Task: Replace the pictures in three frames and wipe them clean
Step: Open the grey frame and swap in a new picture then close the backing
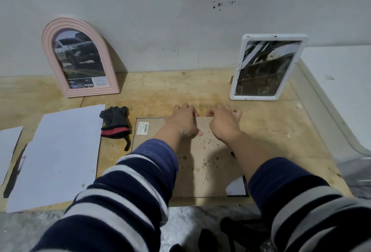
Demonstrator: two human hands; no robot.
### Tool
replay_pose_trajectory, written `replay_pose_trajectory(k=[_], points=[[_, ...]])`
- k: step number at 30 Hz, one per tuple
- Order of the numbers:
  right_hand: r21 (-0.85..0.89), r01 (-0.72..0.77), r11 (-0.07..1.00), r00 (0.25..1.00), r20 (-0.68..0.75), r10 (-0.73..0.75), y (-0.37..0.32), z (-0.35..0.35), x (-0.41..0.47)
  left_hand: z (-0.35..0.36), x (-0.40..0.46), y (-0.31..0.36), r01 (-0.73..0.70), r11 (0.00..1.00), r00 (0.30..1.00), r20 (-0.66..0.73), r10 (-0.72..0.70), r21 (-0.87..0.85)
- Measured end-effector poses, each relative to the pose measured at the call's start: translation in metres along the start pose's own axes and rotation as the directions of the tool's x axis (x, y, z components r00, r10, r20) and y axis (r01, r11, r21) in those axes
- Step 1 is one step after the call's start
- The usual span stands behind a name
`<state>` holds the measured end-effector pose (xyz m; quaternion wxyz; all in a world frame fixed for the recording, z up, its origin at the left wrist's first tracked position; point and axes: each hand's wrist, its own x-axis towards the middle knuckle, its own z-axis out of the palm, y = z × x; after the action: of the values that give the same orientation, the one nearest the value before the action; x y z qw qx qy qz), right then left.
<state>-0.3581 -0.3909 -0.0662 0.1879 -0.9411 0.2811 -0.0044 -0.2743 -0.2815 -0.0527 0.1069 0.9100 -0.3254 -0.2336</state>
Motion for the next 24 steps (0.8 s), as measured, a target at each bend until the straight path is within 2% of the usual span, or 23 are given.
replay_pose_trajectory(k=[7, 12, 14, 16, 18, 21, 24], points=[[0.126, -0.105, 0.986, 0.981, 0.177, 0.082, -0.017, 0.002, 0.014, 0.000, -0.001, -0.006, -0.002, 0.999, 0.998, -0.065, 0.000, -0.038], [0.115, -0.140, 0.984, 0.975, 0.192, 0.116, -0.017, 0.007, 0.019, -0.001, -0.002, -0.018, -0.039, 0.997, 0.999, -0.038, 0.037, -0.064], [0.084, -0.128, 0.988, 0.976, 0.188, 0.111, -0.021, 0.008, 0.021, -0.003, -0.007, -0.031, -0.045, 0.998, 0.993, -0.112, 0.040, -0.044], [0.057, -0.109, 0.992, 0.973, 0.210, 0.095, -0.026, 0.007, 0.023, -0.007, -0.015, -0.051, 0.027, 0.999, 0.976, -0.217, -0.031, -0.020], [0.041, -0.102, 0.994, 0.969, 0.231, 0.089, -0.027, 0.008, 0.024, -0.013, -0.021, -0.075, 0.175, 0.984, 0.949, -0.266, -0.170, -0.004], [0.036, -0.104, 0.994, 0.971, 0.218, 0.093, -0.028, 0.008, 0.025, -0.019, -0.026, -0.107, 0.360, 0.932, 0.912, -0.200, -0.359, -0.029], [0.036, -0.090, 0.995, 0.978, 0.193, 0.082, -0.030, 0.008, 0.023, -0.021, -0.023, -0.117, 0.399, 0.902, 0.897, -0.134, -0.422, -0.166]])
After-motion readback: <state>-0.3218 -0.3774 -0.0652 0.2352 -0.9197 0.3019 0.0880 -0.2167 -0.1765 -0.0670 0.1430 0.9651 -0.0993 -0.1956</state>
